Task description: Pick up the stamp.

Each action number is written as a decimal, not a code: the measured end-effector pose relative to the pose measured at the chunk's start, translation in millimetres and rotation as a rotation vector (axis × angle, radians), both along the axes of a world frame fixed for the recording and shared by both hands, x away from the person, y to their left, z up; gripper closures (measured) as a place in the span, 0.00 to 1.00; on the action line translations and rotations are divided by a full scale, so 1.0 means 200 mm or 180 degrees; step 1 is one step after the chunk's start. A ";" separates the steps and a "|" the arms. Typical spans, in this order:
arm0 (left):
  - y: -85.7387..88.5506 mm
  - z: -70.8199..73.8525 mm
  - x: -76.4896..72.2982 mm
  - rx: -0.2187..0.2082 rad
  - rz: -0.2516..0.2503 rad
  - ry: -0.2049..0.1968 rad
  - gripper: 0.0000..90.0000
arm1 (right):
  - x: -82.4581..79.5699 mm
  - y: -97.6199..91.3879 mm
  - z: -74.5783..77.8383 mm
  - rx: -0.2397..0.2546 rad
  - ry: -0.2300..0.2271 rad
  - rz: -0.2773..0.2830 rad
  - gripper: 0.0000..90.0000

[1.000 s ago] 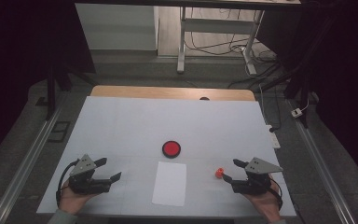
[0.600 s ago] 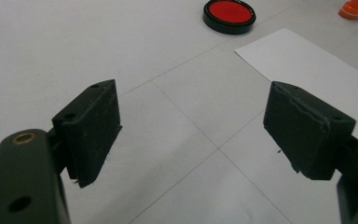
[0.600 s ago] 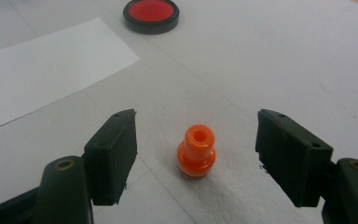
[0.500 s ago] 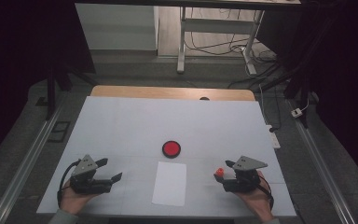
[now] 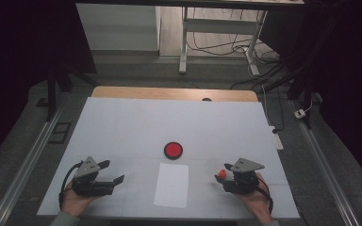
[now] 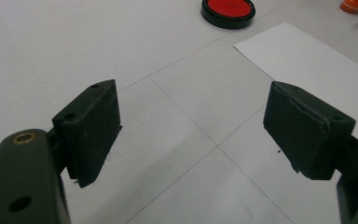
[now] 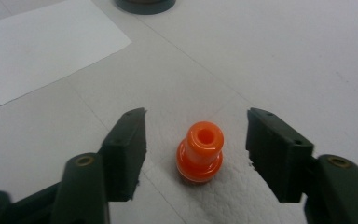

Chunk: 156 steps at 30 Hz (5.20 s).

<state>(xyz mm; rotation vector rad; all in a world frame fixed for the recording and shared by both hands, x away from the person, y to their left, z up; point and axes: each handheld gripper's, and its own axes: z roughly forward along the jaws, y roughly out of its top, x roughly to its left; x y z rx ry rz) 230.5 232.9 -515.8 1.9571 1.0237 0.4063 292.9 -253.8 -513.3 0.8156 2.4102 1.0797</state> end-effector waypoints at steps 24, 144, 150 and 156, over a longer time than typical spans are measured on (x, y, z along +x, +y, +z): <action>0.00 0.00 0.00 0.0032 -0.0016 0.0004 0.22 | 0.00 -0.01 -0.01 -0.0022 -0.0010 -0.0051 0.79; -0.01 -0.02 0.01 0.0063 -0.0003 0.0026 0.22 | -0.05 0.34 0.17 0.0722 -0.0241 0.0440 0.80; -0.02 -0.02 0.01 0.0066 -0.0002 0.0026 0.22 | -0.05 0.37 0.17 0.0689 -0.0235 0.0488 0.80; -0.01 -0.02 0.01 0.0068 0.0001 0.0023 0.22 | -0.05 0.40 0.17 0.0683 -0.0239 0.0519 0.80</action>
